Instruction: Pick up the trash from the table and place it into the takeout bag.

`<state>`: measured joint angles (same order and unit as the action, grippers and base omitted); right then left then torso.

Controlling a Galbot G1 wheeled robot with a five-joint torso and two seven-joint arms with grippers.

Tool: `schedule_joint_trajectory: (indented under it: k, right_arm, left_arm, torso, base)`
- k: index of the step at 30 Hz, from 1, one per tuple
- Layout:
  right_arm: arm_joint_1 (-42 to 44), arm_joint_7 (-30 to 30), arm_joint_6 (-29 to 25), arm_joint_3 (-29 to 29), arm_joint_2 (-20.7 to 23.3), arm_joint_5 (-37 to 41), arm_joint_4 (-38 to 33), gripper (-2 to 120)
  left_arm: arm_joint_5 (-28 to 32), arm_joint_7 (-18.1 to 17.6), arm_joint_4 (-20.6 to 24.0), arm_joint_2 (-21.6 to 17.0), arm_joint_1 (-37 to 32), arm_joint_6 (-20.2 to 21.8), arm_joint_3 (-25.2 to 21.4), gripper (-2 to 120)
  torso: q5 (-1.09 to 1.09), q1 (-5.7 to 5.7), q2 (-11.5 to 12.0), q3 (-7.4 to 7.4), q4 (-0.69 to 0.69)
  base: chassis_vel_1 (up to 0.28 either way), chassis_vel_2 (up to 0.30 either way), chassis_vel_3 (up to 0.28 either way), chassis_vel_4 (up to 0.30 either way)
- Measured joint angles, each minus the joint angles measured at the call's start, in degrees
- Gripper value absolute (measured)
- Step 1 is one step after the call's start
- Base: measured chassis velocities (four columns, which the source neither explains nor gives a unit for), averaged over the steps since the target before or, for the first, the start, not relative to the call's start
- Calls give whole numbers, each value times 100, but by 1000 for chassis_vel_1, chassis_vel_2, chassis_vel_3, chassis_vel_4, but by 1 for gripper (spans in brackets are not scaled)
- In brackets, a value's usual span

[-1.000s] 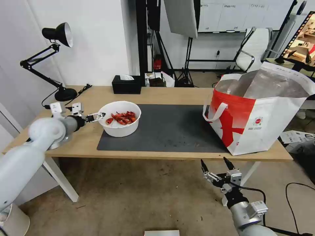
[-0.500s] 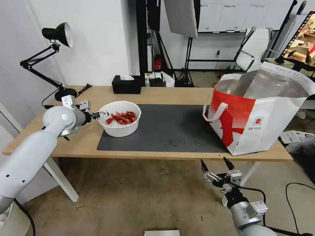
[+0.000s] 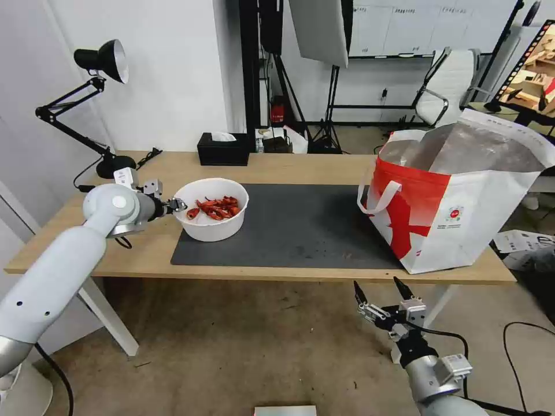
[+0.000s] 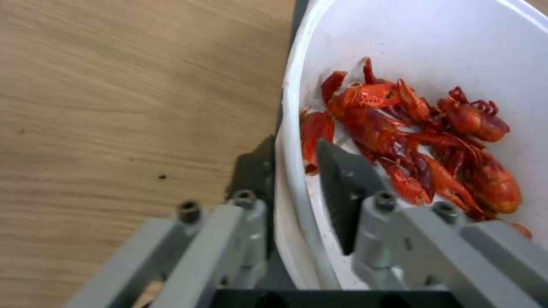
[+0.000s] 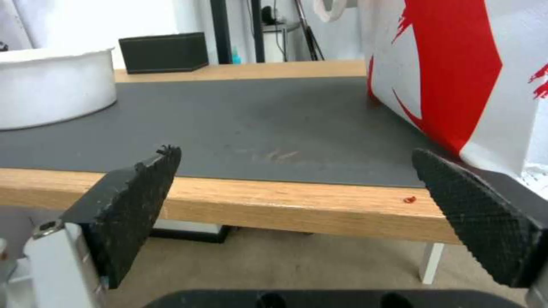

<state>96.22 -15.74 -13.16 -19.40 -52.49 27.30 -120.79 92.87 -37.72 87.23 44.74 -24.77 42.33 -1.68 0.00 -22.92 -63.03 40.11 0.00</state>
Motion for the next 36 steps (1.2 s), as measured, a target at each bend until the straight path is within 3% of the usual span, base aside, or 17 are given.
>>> schedule_joint_trajectory:
  k: [5, 17, 27, 34, 36]
  right_arm:
    - [0, 0, 0, 0, 0, 0, 0, 100]
    - [0, 0, 0, 0, 0, 0, 0, 100]
    - [0, 0, 0, 0, 0, 0, 0, 100]
    - [0, 0, 0, 0, 0, 0, 0, 100]
    - [0, 0, 0, 0, 0, 0, 0, 100]
  left_arm:
    - [52, -3, 4, -17, -80, -9, -65, 0]
    - [190, -24, 89, -35, -200, -89, -245, 0]
    - [183, 87, 589, -174, -59, -441, -408, 0]
    - [-195, 446, 996, -108, 626, -827, -5, 0]
    - [-582, 681, 1076, 61, 1087, -1158, 490, 0]
  torso:
    - [0, 0, 0, 0, 0]
    - [-1, 0, 0, 0, 0]
    - [-1, 0, 0, 0, 1]
    - [1, 0, 0, 0, 0]
    - [0, 0, 0, 0, 0]
  base:
    - [0, 0, 0, 0]
    - [0, 0, 0, 0]
    - [0, 0, 0, 0]
    - [0, 0, 0, 0]
    - [0, 0, 0, 0]
